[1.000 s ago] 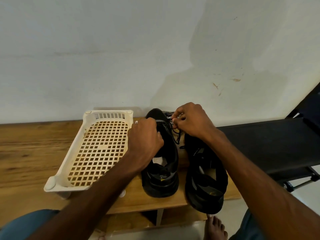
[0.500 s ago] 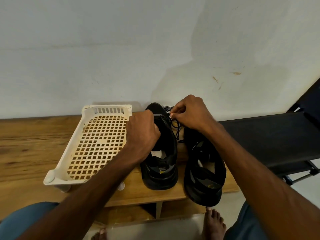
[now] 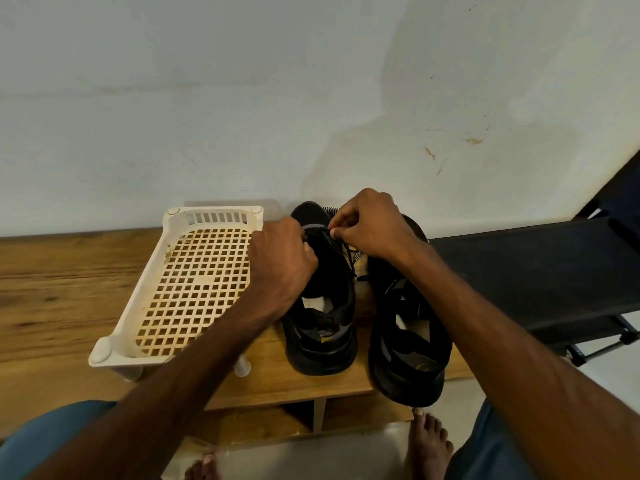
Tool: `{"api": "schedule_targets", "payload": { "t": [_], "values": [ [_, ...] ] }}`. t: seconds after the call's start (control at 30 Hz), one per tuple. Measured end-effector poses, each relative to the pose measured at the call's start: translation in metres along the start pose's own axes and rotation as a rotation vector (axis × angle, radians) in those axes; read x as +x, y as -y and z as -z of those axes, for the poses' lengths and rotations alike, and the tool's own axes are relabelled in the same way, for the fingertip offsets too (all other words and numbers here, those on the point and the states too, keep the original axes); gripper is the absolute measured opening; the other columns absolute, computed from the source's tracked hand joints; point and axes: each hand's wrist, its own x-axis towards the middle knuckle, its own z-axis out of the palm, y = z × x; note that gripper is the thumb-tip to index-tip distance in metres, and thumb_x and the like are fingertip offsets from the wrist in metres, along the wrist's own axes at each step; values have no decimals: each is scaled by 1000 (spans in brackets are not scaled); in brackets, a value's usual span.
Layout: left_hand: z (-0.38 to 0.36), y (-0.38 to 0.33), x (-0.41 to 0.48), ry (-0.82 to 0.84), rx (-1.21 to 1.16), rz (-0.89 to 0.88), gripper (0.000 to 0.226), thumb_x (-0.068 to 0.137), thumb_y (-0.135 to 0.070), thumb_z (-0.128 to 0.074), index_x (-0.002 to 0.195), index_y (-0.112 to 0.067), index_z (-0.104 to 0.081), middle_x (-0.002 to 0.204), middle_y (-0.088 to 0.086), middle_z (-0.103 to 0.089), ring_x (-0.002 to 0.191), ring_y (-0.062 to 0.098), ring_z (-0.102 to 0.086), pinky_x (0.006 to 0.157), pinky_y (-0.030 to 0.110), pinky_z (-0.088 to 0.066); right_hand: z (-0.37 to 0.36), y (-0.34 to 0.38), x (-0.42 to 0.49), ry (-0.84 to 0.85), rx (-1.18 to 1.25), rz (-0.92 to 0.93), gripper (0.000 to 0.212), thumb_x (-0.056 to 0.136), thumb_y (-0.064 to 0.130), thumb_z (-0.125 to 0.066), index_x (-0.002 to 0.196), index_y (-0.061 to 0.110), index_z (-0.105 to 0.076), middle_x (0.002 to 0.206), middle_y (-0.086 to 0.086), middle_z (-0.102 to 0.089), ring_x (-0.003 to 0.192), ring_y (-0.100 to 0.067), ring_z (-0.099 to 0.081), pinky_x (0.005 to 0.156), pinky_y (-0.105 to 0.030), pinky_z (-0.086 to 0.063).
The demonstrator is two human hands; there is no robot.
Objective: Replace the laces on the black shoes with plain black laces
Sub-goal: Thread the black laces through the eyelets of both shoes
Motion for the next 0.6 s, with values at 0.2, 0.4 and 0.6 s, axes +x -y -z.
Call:
{"api": "schedule_targets", "payload": {
  "t": [0.2,0.4,0.6],
  "values": [
    [2,2,0,9,-82,33,16,90,-27,-71,95,-12,-75,87,6,-72,84,25,-70,80,40,-58,-8,9,2,-18,50,5,8,86,18,-80,92,21,-83,86,6,-77,72,1,-65,70,-15,-52],
    [3,5,1,-1,-186,92,15,88,-24,-70,97,-15,-76,90,2,-74,83,20,-70,79,35,-56,-21,18,4,18,10,-7,13,80,12,-75,86,18,-84,86,2,-78,81,-10,-70,76,-27,-59],
    [1,7,0,-5,-191,73,20,91,-20,-64,104,-12,-77,102,4,-74,96,24,-69,92,37,-48,-30,22,5,-22,26,-12,16,76,9,-72,84,15,-84,83,-2,-78,78,-14,-71,77,-30,-60]
  ]
}}
